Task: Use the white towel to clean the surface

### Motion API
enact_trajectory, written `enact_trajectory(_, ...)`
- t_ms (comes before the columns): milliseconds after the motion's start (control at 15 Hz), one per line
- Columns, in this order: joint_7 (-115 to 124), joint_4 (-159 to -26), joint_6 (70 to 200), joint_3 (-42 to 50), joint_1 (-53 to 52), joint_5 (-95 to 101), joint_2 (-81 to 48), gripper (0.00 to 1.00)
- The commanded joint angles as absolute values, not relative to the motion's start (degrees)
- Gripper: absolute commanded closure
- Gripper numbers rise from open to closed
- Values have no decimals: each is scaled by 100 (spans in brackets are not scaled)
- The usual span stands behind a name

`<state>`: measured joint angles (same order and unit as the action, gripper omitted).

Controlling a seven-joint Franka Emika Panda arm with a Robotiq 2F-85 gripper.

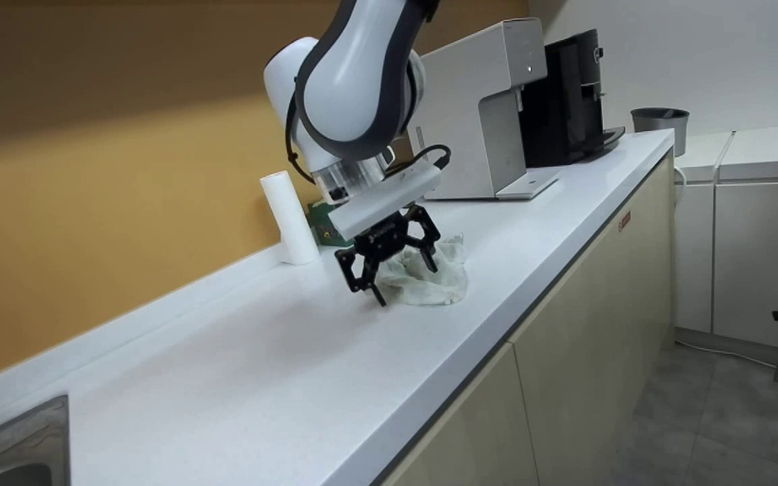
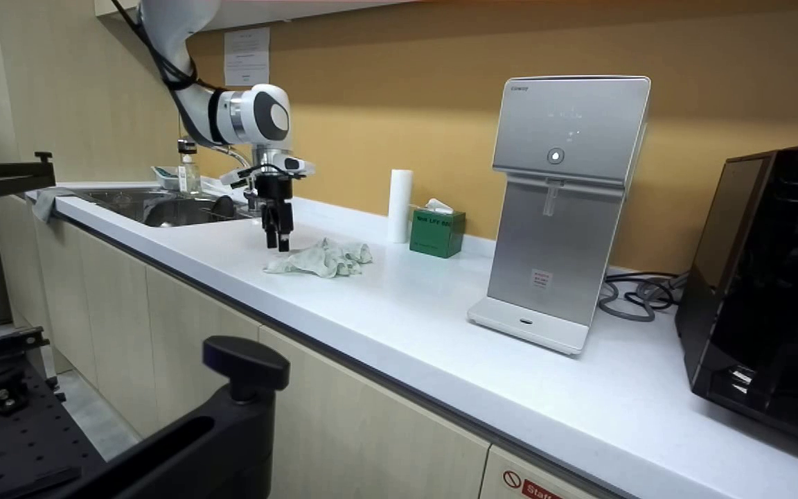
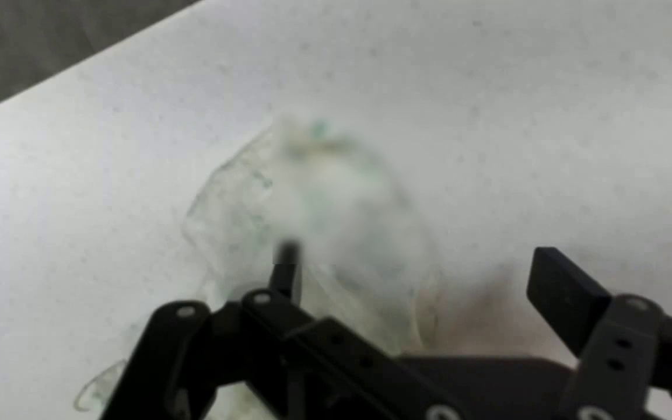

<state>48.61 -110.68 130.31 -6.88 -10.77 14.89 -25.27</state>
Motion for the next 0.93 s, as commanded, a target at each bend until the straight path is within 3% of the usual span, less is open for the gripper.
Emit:
enact_trajectory(0, 4800, -10991, 13201, -405, -1273, 1237, -2511, 0)
enact_trajectory(867, 3580, -10198, 13005, -333, -984, 168, -2728, 0)
